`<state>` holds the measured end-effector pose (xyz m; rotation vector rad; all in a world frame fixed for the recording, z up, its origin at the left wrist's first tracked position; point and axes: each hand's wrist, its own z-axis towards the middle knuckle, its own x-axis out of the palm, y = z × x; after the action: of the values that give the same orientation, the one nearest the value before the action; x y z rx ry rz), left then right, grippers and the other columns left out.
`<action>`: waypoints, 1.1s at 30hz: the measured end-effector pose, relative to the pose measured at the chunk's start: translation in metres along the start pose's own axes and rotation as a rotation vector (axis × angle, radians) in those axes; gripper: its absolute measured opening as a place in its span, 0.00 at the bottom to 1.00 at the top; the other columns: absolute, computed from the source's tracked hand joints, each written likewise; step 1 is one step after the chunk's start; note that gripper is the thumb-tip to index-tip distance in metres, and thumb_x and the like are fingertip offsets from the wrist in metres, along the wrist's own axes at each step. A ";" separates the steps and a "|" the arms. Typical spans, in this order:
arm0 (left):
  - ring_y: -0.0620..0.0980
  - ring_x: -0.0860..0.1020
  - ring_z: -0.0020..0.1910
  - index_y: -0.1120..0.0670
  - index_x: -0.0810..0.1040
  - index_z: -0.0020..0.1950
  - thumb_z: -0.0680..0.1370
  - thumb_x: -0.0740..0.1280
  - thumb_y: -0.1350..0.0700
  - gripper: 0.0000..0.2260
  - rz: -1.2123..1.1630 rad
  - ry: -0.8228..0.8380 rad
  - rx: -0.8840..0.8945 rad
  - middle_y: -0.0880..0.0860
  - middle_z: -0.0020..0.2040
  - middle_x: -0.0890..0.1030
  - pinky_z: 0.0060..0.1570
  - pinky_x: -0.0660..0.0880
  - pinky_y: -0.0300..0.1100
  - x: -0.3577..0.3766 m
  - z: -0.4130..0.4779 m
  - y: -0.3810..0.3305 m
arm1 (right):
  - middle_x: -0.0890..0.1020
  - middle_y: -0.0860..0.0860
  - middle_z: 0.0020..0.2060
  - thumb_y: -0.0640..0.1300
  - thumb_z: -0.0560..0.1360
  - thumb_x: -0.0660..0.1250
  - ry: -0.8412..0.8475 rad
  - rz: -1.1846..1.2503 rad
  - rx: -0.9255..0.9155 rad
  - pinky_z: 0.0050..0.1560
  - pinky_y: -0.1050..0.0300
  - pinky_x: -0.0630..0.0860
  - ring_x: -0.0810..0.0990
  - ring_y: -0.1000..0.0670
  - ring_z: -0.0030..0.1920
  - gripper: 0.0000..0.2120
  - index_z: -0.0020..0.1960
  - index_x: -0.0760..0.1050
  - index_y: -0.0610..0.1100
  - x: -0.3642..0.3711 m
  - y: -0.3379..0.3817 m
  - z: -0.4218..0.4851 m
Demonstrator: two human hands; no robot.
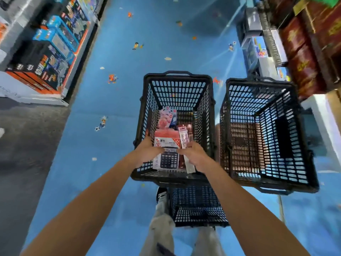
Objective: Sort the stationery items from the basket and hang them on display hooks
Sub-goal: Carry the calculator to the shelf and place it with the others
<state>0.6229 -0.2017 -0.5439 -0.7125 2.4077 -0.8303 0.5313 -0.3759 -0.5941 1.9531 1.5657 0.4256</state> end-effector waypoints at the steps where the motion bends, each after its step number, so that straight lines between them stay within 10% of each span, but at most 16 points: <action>1: 0.45 0.79 0.60 0.41 0.76 0.63 0.80 0.70 0.64 0.20 -0.018 0.014 -0.029 0.41 0.58 0.82 0.65 0.73 0.47 -0.003 0.014 0.007 | 0.78 0.51 0.50 0.38 0.74 0.76 -0.015 0.012 0.014 0.41 0.63 0.76 0.78 0.54 0.47 0.15 0.55 0.72 0.43 0.008 -0.002 0.011; 6: 0.55 0.74 0.71 0.58 0.67 0.76 0.79 0.70 0.66 0.26 -0.046 0.017 -0.151 0.54 0.70 0.77 0.70 0.70 0.45 0.002 0.076 0.037 | 0.86 0.51 0.48 0.33 0.70 0.78 -0.098 0.017 0.076 0.58 0.49 0.81 0.84 0.46 0.54 0.13 0.48 0.80 0.47 0.044 -0.017 0.059; 16: 0.52 0.79 0.43 0.56 0.74 0.55 0.76 0.70 0.65 0.10 -0.119 -0.099 -0.394 0.56 0.49 0.81 0.40 0.75 0.43 0.020 0.140 0.068 | 0.86 0.52 0.48 0.34 0.69 0.75 -0.131 0.026 0.157 0.51 0.55 0.81 0.84 0.50 0.49 0.19 0.57 0.82 0.47 0.060 -0.040 0.105; 20: 0.57 0.79 0.59 0.53 0.75 0.62 0.74 0.67 0.68 0.19 -0.221 -0.079 -0.422 0.55 0.57 0.82 0.62 0.78 0.52 0.027 0.149 0.076 | 0.84 0.55 0.46 0.29 0.71 0.70 -0.125 0.065 0.156 0.43 0.63 0.78 0.82 0.56 0.47 0.18 0.48 0.77 0.53 0.062 -0.043 0.114; 33: 0.57 0.82 0.55 0.56 0.76 0.65 0.72 0.67 0.67 0.22 -0.339 -0.146 -0.365 0.56 0.55 0.83 0.58 0.81 0.57 0.028 0.124 0.063 | 0.86 0.50 0.50 0.36 0.70 0.73 -0.191 0.151 0.111 0.56 0.46 0.83 0.85 0.48 0.51 0.18 0.58 0.81 0.49 0.054 -0.045 0.091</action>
<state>0.6562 -0.2265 -0.6794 -1.3023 2.3614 -0.4386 0.5636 -0.3411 -0.6990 2.1366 1.3533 0.2085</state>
